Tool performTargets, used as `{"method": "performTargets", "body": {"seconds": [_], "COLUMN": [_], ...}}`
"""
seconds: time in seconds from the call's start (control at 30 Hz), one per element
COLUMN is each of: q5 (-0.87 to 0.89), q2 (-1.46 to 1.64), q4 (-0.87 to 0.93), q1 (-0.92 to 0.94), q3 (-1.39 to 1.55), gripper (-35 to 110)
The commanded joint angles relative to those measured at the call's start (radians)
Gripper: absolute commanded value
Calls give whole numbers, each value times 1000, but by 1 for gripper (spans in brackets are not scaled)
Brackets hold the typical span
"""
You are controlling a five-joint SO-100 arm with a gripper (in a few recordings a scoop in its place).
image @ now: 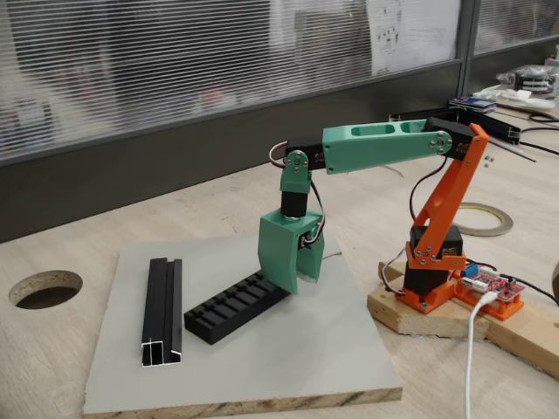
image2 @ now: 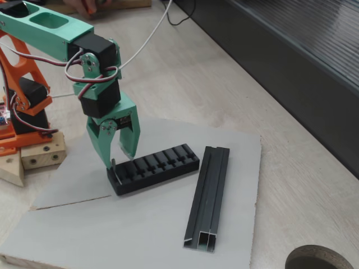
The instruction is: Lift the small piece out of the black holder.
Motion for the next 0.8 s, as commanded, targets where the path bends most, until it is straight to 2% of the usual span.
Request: {"method": "performTargets", "body": {"seconds": [0.0, 0.77], "q5": [5, 11], "q2": [14, 15], "q4": [-2, 12], "q1": [-29, -14], "q3": [5, 5], "gripper": [33, 33]}}
